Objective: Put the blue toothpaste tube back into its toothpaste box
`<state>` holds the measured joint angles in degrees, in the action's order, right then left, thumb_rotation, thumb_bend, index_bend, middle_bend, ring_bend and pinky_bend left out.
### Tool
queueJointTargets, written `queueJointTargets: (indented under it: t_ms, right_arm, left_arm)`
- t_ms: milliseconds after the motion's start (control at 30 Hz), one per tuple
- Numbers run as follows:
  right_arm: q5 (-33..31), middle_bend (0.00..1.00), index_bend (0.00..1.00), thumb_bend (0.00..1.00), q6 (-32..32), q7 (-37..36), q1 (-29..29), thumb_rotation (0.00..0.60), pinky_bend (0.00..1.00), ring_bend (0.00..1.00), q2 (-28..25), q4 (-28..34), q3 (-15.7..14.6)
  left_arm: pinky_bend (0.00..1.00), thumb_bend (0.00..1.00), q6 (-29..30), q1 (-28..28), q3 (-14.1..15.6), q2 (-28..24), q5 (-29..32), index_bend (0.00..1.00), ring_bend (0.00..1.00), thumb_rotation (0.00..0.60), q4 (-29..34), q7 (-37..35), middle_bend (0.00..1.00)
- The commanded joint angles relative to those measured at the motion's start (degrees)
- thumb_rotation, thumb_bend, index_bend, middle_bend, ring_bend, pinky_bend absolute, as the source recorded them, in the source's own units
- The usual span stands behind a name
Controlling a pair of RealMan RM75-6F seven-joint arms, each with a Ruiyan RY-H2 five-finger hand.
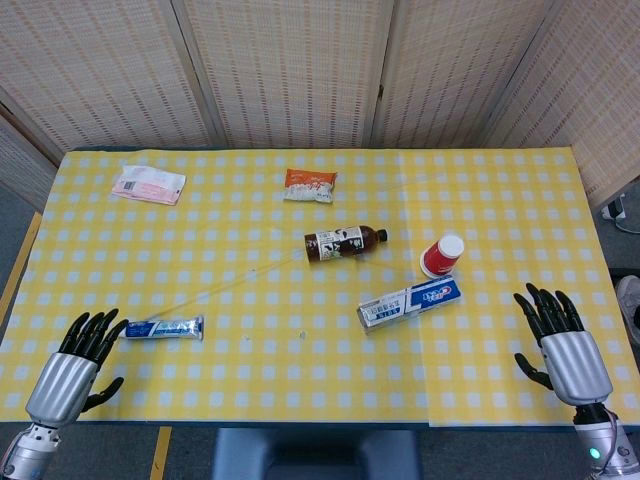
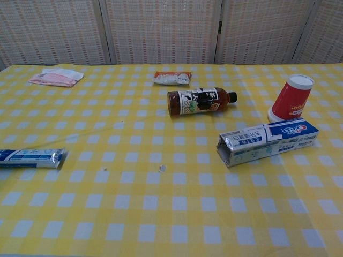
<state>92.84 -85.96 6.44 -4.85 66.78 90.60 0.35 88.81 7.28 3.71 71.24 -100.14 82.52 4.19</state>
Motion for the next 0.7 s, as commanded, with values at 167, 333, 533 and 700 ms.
queueJointTargets:
  t_ms: [167, 333, 533, 700]
  right_arm:
    - [1.49, 0.0, 0.0, 0.3, -1.79, -0.7, 0.87, 0.6, 0.0, 0.0, -0.58, 0.12, -0.65]
    - [2.8, 0.0, 0.0, 0.3, -3.49, -1.92, 1.69, 0.6, 0.0, 0.0, -1.24, 0.0, -1.19]
    - [3.59, 0.0, 0.0, 0.3, -4.24, -2.59, 1.82, 0.6, 0.0, 0.0, -1.07, -0.18, -1.13]
    - [3.39, 0.0, 0.0, 0.3, -4.1, -1.19, 1.92, 0.6, 0.0, 0.0, -0.07, -0.6, -0.97]
  left_arm:
    - [0.0, 0.28, -2.41, 0.66, 0.81, 0.31, 0.06, 0.0, 0.0, 0.6, 0.64, 0.81, 0.03]
    - [0.04, 0.28, -1.41, 0.82, 1.62, 1.5, -2.5, 0.0, 0.01, 0.6, 0.4, 0.65, 0.03]
    - [0.42, 0.28, -4.66, 2.01, 1.71, 2.88, -2.45, 0.01, 0.35, 0.6, 0.35, 5.0, 0.3]
    - [0.95, 0.28, -8.79, 4.89, 0.72, 3.75, -0.99, 0.21, 0.96, 0.6, 2.31, 1.55, 0.91]
